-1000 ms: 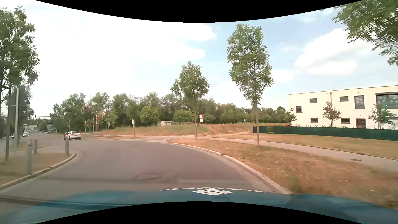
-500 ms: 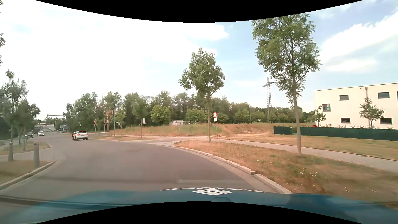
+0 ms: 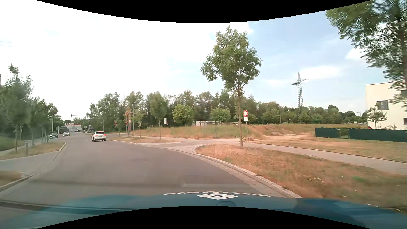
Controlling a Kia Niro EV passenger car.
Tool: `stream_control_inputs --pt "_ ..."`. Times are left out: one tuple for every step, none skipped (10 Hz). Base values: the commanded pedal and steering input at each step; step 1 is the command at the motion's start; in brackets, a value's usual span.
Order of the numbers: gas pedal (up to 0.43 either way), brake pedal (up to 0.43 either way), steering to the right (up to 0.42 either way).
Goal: Follow the waypoints while adhering to traffic rules and regulations
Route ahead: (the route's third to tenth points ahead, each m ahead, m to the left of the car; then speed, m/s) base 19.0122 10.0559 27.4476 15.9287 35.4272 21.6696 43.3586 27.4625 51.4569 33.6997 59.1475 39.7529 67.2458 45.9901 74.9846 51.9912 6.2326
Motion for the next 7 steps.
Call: stream_control_inputs --pt "0.138 0.000 -0.180" --pt "0.138 0.000 -0.180" --pt "0.138 0.000 -0.179" --pt "0.138 0.000 -0.179" --pt "0.138 0.000 -0.179" --pt "0.138 0.000 -0.179" --pt "0.138 0.000 -0.179"
